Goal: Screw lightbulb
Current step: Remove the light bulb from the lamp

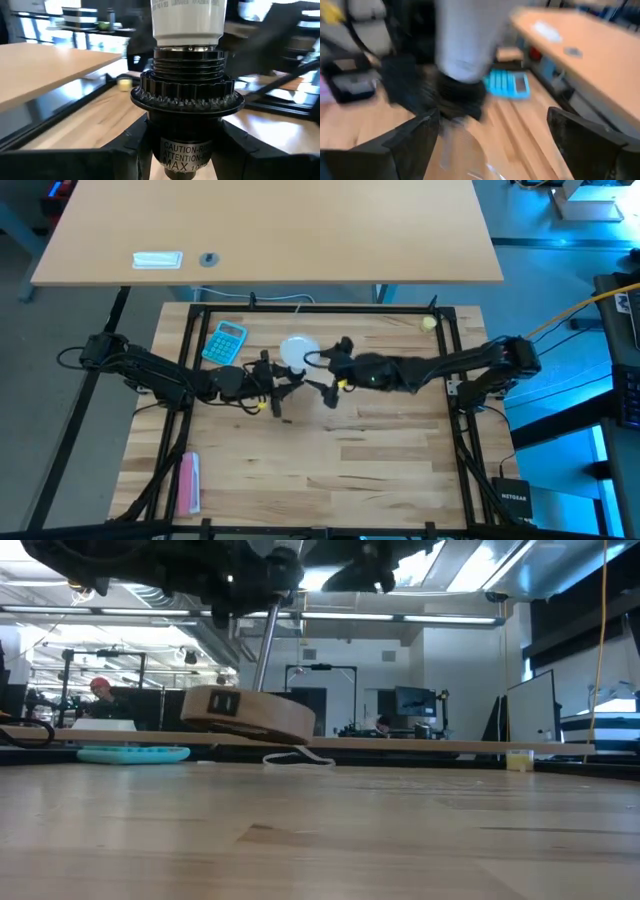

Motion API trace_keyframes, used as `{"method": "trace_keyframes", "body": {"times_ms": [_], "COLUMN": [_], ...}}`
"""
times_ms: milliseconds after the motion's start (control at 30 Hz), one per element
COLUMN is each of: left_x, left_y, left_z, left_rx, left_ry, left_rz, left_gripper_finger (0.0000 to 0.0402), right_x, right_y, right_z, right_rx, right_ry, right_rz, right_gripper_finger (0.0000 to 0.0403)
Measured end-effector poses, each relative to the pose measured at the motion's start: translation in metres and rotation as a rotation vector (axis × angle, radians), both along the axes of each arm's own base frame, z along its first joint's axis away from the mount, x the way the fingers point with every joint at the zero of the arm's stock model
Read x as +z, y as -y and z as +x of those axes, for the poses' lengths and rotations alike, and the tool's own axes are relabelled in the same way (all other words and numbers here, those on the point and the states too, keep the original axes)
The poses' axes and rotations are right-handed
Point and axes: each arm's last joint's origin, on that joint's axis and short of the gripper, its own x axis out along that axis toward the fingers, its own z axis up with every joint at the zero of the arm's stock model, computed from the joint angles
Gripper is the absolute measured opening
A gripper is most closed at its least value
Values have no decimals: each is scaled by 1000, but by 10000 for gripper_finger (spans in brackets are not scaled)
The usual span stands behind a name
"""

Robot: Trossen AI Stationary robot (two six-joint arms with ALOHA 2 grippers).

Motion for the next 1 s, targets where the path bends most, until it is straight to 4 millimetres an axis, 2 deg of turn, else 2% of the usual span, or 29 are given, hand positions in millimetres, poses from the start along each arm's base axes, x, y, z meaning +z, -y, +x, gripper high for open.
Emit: {"method": "trace_keyframes", "body": {"times_ms": [167, 300, 433, 533, 667, 700, 867, 1000], "left_x": [-3, -2, -2, -3, -2, -1, 8, 12], "left_y": [-1, -1, -1, 0, 2, 3, 8, 14], "left_z": [0, 0, 0, -1, -1, 0, -3, -4], "left_rx": [42, 44, 45, 41, 19, -3, -234, -500], "left_ry": [-35, -32, -32, -33, -24, -25, 32, 68], "left_rz": [25, 22, 22, 21, 23, 33, -16, -52], "left_gripper_finger": [137, 137, 137, 137, 137, 137, 137, 137], "right_x": [-3, -13, -6, 0, 6, 6, 16, 19], "right_y": [-6, -3, -2, -2, -3, -4, -4, -4], "right_z": [19, 34, 41, 42, 40, 40, 36, 34], "right_rx": [-24, -27, -23, -17, 2, 16, 294, 728], "right_ry": [301, 312, 326, 317, 281, 264, 277, 310], "right_rz": [60, 72, 71, 30, 15, 12, 56, 96], "right_gripper_finger": [351, 341, 320, 272, 164, 161, 161, 160]}}
